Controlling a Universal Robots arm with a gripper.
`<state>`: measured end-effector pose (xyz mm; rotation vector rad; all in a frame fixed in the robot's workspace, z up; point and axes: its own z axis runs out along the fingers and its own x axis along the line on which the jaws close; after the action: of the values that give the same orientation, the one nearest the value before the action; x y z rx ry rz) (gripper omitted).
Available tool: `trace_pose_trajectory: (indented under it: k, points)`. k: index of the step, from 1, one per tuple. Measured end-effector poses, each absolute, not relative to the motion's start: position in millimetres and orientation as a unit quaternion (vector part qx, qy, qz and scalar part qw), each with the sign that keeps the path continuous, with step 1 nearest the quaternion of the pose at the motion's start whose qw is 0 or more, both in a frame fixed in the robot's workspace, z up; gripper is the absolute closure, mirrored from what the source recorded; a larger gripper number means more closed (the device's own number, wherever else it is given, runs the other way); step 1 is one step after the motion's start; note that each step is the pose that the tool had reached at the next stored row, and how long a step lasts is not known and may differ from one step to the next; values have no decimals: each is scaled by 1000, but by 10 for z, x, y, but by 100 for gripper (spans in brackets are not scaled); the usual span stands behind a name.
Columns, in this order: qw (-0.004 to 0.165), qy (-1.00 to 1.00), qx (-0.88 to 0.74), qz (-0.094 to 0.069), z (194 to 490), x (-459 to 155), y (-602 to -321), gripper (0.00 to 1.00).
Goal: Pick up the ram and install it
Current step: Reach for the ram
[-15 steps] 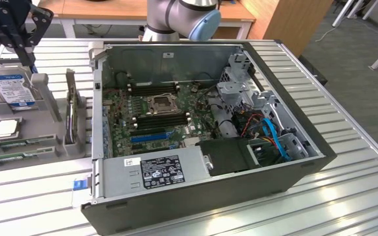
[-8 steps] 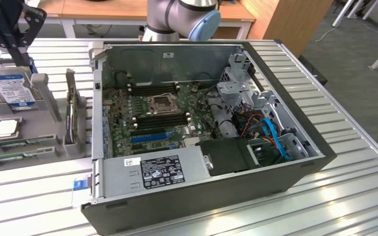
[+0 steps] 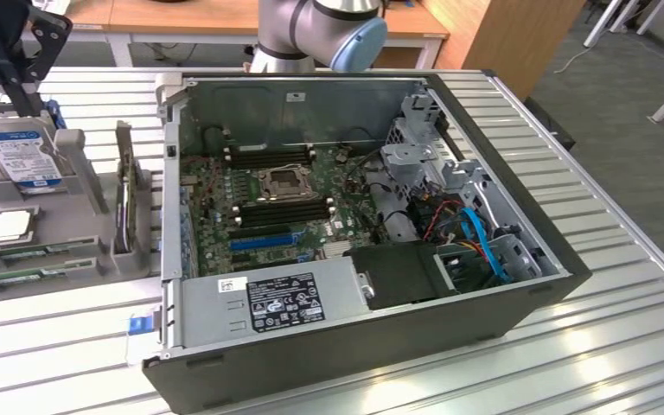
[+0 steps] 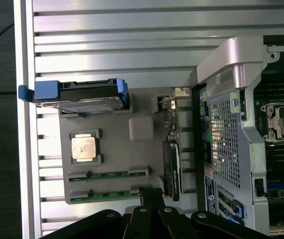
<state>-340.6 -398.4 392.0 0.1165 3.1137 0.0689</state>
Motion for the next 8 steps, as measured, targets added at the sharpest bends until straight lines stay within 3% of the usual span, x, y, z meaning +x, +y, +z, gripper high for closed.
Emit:
trace_pose_trajectory:
  k: [8]
  points:
    - [12,999,37,22,3920,-3424,-3984,90]
